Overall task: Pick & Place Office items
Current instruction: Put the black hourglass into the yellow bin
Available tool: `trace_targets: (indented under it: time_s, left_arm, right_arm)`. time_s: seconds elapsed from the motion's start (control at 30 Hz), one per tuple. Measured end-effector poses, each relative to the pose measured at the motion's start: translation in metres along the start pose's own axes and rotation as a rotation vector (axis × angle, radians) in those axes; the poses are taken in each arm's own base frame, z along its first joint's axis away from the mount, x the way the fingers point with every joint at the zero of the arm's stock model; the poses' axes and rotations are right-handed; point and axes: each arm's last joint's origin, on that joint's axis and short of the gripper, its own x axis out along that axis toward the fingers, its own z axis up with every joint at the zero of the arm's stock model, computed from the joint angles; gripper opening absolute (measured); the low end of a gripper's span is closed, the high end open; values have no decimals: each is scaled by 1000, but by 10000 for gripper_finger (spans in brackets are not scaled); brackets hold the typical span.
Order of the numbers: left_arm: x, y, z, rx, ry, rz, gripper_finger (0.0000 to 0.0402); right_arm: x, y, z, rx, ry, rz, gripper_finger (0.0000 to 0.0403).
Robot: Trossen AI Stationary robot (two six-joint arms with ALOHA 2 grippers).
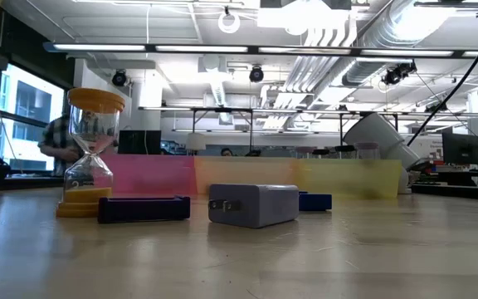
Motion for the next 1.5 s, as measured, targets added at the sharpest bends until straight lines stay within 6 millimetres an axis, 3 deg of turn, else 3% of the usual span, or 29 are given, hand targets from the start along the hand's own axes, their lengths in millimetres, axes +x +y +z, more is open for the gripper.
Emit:
trace_targets:
  time_s: [0.2, 0.47, 0.67, 0.8, 1.0, 1.27, 1.5]
  left_arm:
    - [0, 0, 1, -4, -5, -3, 197]
    - [0, 0, 1, -8, -11, 3, 199]
    - [0, 1, 1, -13, -19, 13, 268]
    - [-1, 3, 4, -9, -28, 21, 294]
    - [-9, 17, 17, 83, -9, 47, 299]
    - [-27, 47, 36, 53, 3, 199, 300]
    - [-38, 66, 36, 58, 57, 345, 301]
  right_arm:
    - [0, 1, 0, -5, -8, 14, 186]
    - [0, 1, 0, -3, -4, 8, 186]
    - [0, -1, 0, -1, 7, -8, 186]
    - [0, 1, -1, -4, 9, 2, 186]
    - [-1, 6, -7, 136, 56, 44, 186]
    - [-12, 4, -23, 338, 192, 101, 186]
    - [-21, -6, -52, 544, 423, 101, 186]
